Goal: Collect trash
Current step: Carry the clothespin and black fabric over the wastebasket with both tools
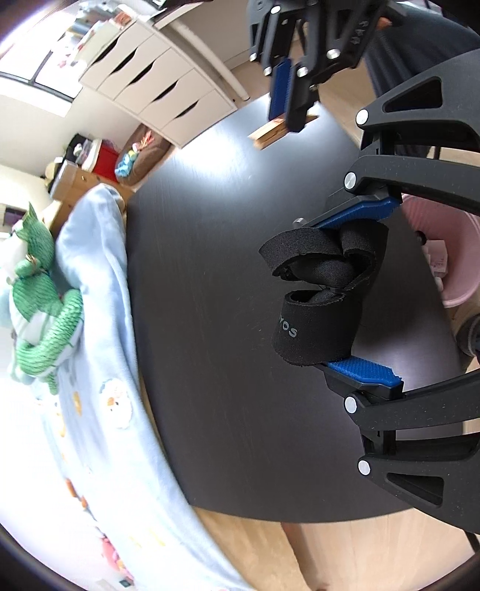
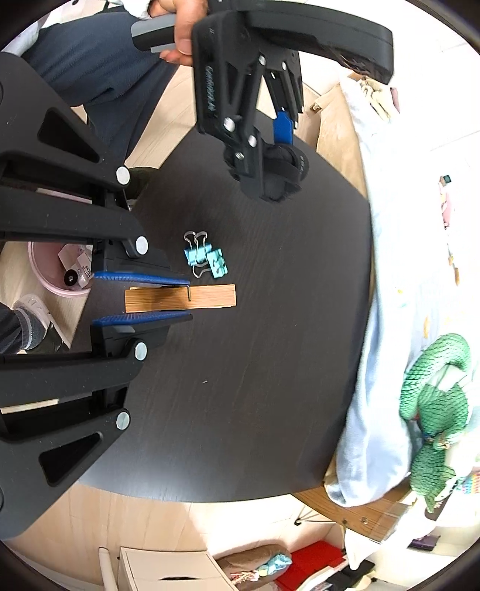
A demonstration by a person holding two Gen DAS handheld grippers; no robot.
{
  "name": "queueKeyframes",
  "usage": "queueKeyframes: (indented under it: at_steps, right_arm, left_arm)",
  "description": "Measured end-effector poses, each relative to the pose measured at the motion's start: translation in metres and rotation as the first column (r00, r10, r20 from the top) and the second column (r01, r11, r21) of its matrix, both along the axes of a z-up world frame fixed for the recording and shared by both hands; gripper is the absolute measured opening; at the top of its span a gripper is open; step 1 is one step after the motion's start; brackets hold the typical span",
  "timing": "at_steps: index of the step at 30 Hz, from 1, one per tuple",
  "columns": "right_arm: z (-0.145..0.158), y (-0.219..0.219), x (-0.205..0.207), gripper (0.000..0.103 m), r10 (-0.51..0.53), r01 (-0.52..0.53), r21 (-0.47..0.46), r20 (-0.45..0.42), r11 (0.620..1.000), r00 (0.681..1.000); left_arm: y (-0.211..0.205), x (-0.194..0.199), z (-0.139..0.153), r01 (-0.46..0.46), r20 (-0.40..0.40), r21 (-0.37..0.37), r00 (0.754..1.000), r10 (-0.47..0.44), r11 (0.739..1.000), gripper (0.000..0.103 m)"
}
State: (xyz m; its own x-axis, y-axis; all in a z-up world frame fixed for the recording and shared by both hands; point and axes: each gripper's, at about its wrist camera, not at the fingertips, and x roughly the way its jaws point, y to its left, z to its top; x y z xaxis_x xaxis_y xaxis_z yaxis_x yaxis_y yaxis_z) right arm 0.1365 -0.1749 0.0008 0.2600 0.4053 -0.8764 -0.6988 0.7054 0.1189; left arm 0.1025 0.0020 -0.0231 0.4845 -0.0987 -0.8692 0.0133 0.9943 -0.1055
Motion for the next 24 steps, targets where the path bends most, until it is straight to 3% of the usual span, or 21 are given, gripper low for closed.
queueKeyframes:
  at_steps: [12,24]
  right_arm:
    - [0.034,-0.015,-0.061,0.014,0.025,-0.028,0.033,0.062,0.999,0.998]
    - [0.038,-0.027,-0.121,0.014,0.060,-0.063,0.053,0.066,0.997,0.996]
  left_arm:
    - [-0.018,-0.073,0.031,0.040,0.082,-0.016,0.996,-0.039,0.999,0.059]
    - [-0.035,-0.121,0.038,0.046,0.123,-0.050,0.992,-0.039,0.998,0.059]
